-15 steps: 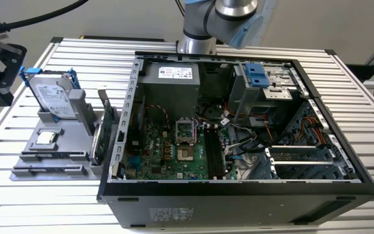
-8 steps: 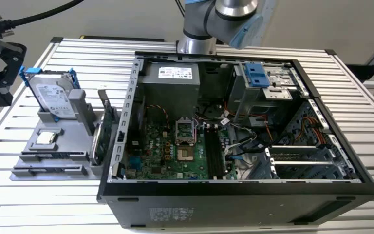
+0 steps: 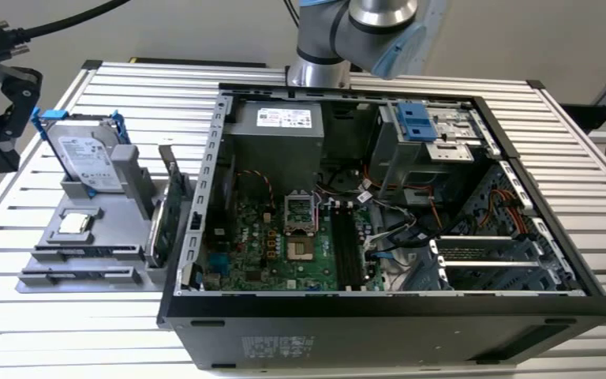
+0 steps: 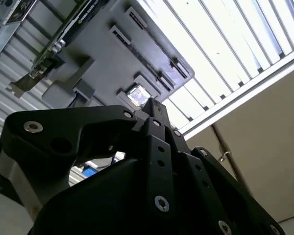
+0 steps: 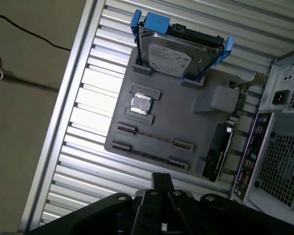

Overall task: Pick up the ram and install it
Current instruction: 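Pick up the ram and move it above insertion slot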

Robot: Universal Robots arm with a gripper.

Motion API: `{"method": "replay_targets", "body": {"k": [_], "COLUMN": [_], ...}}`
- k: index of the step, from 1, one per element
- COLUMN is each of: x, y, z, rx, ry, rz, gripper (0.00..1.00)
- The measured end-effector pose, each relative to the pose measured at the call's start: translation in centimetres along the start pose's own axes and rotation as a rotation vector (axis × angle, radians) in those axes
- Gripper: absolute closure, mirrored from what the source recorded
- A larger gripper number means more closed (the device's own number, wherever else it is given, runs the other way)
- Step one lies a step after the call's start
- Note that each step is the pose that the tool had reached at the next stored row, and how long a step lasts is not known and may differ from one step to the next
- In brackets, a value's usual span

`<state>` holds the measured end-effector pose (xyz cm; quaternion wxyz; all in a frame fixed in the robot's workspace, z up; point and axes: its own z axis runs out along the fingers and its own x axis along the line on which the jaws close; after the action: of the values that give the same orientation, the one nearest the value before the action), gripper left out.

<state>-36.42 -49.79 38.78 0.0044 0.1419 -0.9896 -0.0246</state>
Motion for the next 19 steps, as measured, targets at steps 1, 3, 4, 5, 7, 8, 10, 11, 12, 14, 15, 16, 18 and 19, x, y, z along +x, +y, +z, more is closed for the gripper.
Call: {"method": "replay_targets", "body": {"k": [1, 3, 4, 5, 7, 8, 10, 11, 12, 14, 15, 16, 18, 19], "x": [0.0, 0.0, 0.0, 0.0, 0.0, 0.0, 0.01, 0.01, 0.01, 0.02, 0.02, 0.02, 0.02, 0.02], "y": [0.0, 0.0, 0.0, 0.0, 0.0, 0.0, 0.0, 0.0, 0.0, 0.0, 0.0, 0.0, 0.01, 0.01], "z": [0.0, 0.0, 0.0, 0.0, 0.0, 0.0, 0.0, 0.0, 0.0, 0.0, 0.0, 0.0, 0.0, 0.0], "rx": [0.0, 0.0, 0.0, 0.0, 0.0, 0.0001, 0.0001, 0.0001, 0.0001, 0.0001, 0.0001, 0.0001, 0.0002, 0.0001], "ry": [0.0001, 0.0001, 0.0001, 0.0001, 0.0001, 0.0003, 0.0008, 0.0011, 0.0015, 0.0021, 0.0024, 0.0026, 0.003, 0.0032], "rz": [-0.001, -0.001, -0.001, -0.001, -0.001, -0.003, -0.014, -0.021, -0.029, -0.043, -0.048, -0.051, -0.059, -0.064], "gripper": [1.0, 1.0, 1.0, 1.0, 1.0, 1.0, 1.0, 1.0, 1.0, 1.0, 1.0, 1.0, 1.0, 1.0]}}
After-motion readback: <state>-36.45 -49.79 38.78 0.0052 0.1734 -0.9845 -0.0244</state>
